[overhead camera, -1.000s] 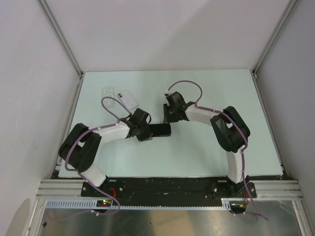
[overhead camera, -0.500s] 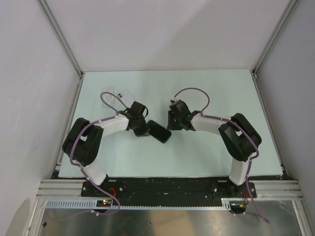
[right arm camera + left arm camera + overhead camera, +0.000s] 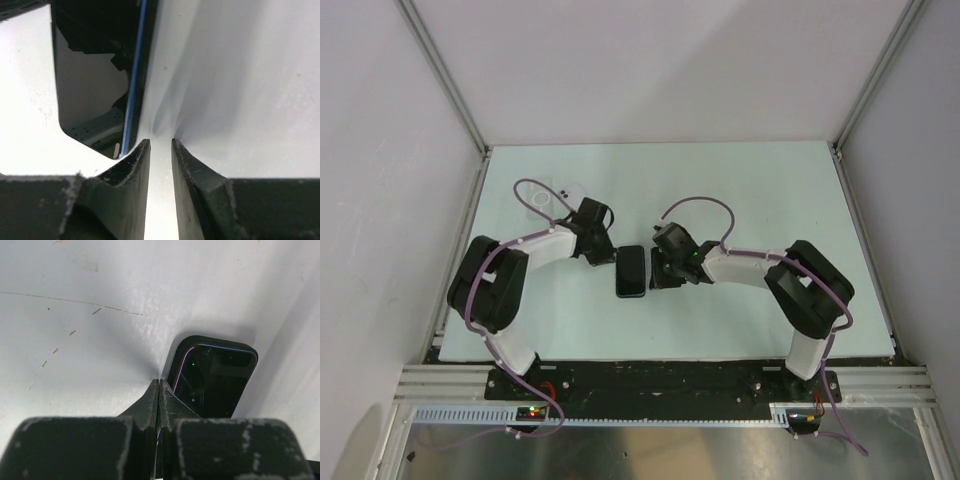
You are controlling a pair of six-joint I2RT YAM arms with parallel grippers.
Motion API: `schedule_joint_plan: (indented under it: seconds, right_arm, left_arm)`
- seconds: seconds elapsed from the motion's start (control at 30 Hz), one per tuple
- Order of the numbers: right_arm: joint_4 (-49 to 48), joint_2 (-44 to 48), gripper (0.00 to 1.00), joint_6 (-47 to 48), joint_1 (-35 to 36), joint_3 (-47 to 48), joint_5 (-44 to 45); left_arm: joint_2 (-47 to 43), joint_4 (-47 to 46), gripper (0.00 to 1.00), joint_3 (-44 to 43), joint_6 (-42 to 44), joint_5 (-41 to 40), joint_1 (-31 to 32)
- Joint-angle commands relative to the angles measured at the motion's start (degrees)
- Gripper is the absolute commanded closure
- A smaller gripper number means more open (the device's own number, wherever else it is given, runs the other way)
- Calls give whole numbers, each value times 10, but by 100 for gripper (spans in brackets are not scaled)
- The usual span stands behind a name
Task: Put the phone into the phone case
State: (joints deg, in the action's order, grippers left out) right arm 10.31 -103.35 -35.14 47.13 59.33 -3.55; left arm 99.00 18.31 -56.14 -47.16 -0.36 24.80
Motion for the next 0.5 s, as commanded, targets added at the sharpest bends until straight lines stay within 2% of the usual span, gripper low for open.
schedule_joint_plan:
  seconds: [0.0,0.2,0.47]
  right_arm:
    - [32,35,71,-13,-7,-14,22]
    - [22,62,71,-36,21,-19,54]
    - [-9,69,71,-61,47,-17,63]
  left_arm:
    - [-51,-20,96,13,18,-12,-3]
    - [-119,-19,95,80,16,-4,2]
    - [-157,-21,98,138,4,-14,35]
